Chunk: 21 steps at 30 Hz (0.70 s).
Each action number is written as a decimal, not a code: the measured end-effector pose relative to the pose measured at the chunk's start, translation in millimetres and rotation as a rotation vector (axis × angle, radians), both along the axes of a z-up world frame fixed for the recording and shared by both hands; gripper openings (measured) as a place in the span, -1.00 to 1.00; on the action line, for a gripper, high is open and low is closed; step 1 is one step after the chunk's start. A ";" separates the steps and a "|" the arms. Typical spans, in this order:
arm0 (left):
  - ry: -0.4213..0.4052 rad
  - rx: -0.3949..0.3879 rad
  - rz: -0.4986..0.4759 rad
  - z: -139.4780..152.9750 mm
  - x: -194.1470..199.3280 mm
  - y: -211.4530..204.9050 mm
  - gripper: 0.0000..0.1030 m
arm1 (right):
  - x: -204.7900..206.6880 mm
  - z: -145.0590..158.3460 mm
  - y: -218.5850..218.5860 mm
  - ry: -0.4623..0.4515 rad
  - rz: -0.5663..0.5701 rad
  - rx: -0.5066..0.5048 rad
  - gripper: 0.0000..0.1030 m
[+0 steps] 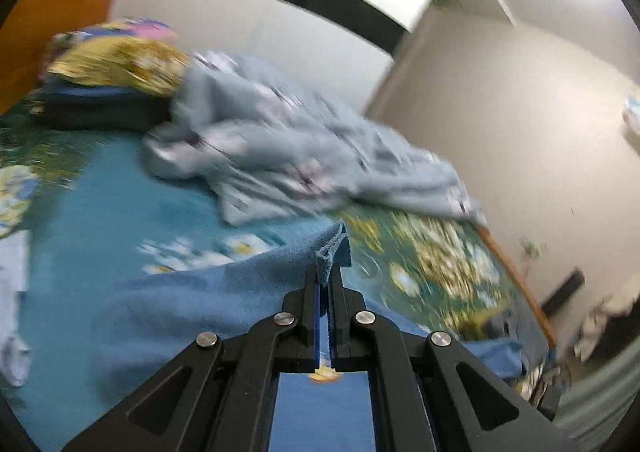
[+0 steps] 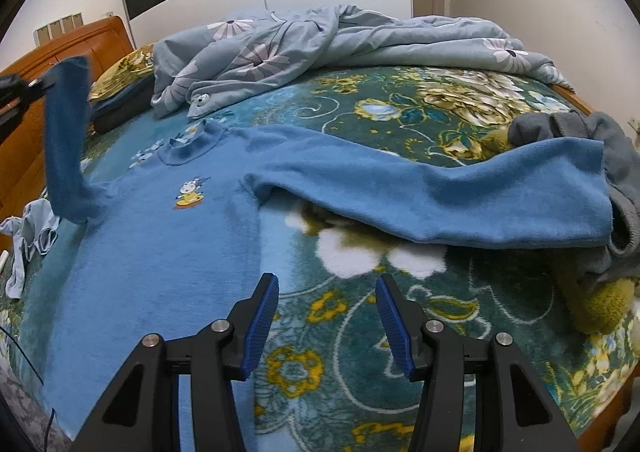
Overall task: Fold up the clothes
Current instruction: 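Fold the held sleeve across the sweater body with the left gripper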
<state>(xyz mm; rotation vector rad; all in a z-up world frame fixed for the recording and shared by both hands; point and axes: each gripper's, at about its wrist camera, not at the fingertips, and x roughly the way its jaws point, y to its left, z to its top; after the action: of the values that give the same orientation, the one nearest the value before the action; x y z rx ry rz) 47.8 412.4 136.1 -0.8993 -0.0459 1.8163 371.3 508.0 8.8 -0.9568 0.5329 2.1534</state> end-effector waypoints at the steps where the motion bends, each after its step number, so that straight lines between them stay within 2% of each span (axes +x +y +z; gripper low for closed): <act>1: -0.009 -0.027 -0.019 -11.2 5.2 16.4 -0.95 | 0.8 -0.6 1.1 0.000 -0.002 -0.001 0.05; 7: -0.031 -0.209 -0.117 -82.5 46.9 92.6 -0.95 | 8.2 -5.5 7.8 -0.010 -0.011 -0.008 0.05; 11: -0.064 -0.293 -0.159 -123.9 65.0 112.0 -0.95 | 13.8 -11.0 12.2 -0.023 -0.026 -0.016 0.05; 14: -0.083 -0.337 -0.183 -140.6 72.9 113.6 -0.95 | 16.8 -14.9 14.4 -0.022 -0.032 -0.028 0.05; 17: -0.100 -0.370 -0.238 -146.8 78.3 107.4 -0.66 | 17.2 -16.9 15.5 -0.004 -0.029 -0.044 0.06; 18: -0.113 -0.374 -0.258 -148.2 77.9 104.7 -0.42 | 16.8 -17.3 15.8 0.005 -0.026 -0.051 0.06; 19: -0.132 -0.373 -0.271 -147.8 77.5 96.7 -0.30 | 14.8 -17.0 15.8 0.014 -0.021 -0.054 0.06; 21: -0.155 -0.357 -0.292 -143.5 74.5 78.3 -0.29 | 6.6 -15.1 16.7 0.038 -0.004 -0.065 0.06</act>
<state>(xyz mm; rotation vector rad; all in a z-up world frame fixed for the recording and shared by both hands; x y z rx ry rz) 122.2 490.6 -7.5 -1.2279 0.3059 1.5025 377.9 524.6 -6.2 -0.9506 0.6267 2.1662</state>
